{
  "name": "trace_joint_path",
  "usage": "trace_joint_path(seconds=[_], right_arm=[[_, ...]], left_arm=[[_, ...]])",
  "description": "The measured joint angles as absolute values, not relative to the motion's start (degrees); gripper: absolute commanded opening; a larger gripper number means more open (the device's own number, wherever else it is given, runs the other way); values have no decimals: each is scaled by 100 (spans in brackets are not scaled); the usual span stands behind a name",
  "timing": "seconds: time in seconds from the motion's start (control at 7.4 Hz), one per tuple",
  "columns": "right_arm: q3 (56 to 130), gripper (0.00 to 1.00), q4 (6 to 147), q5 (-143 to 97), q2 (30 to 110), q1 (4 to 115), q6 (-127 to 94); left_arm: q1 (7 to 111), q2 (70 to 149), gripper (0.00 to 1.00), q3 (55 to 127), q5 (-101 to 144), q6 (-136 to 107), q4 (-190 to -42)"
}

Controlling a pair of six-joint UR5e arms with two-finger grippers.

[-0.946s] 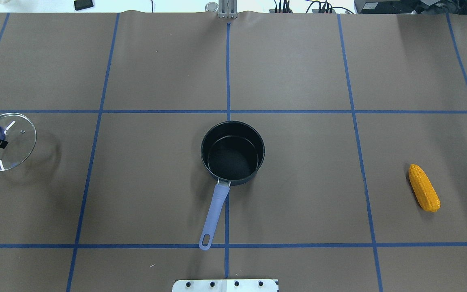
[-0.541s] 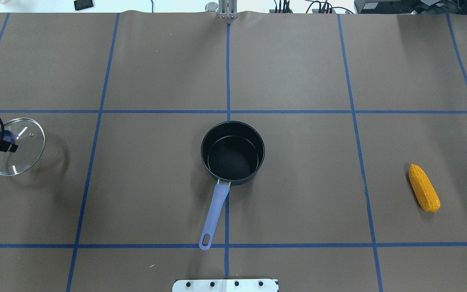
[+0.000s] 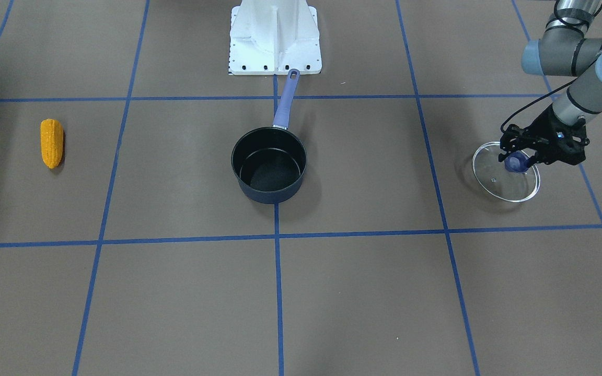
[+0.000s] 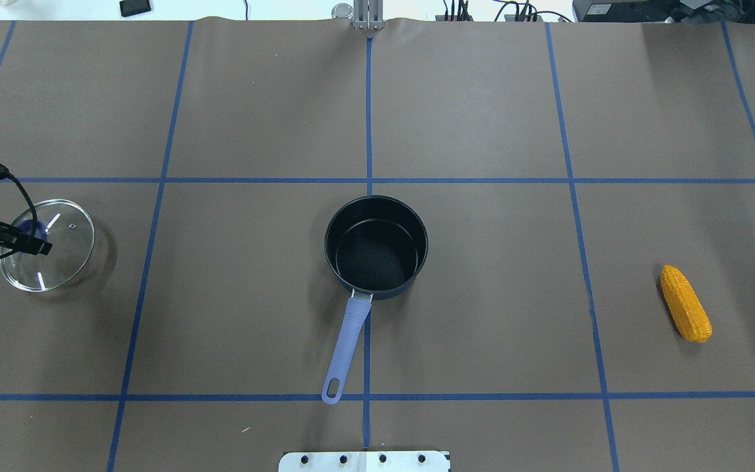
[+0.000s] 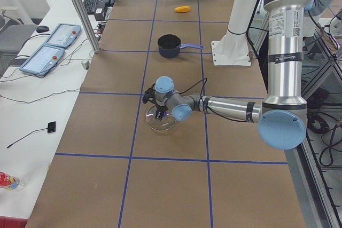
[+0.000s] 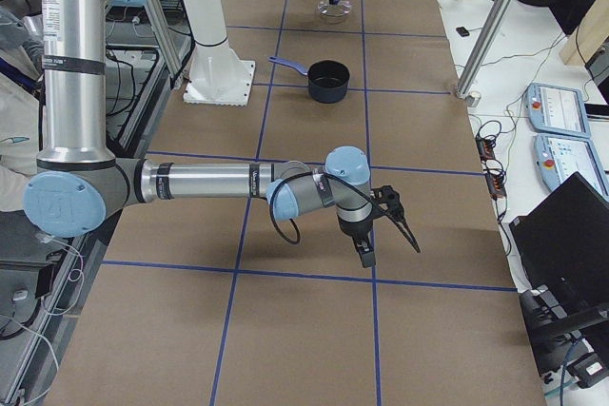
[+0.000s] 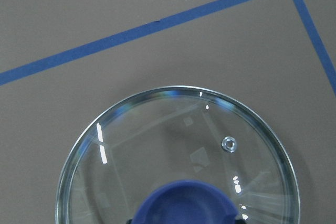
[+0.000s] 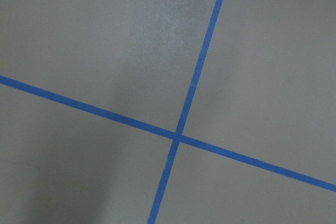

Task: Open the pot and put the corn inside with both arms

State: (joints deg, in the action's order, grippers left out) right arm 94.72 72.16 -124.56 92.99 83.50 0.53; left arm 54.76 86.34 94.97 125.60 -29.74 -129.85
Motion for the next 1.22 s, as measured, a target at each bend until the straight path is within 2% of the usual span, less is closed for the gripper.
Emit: trace_joint_path(seconds=[0.14, 0.27, 0.95, 1.22], right_arm=[[9469, 100, 7216, -12455, 9299, 8350, 53], [9468, 100, 7217, -12454, 9299, 8350, 51], [9528, 100, 7214, -12544, 9290, 8332, -135], [9778, 100, 7203, -12754, 9295, 8119, -806]], left_arm=[[5416, 8667, 85, 9495, 12527, -2973, -12979], [5385, 8683, 97, 9496, 12470, -2965, -12979], [5436, 8752, 98, 9624, 12566, -2885, -12831], [5950, 8825, 98, 9651, 12804, -2317, -12316]])
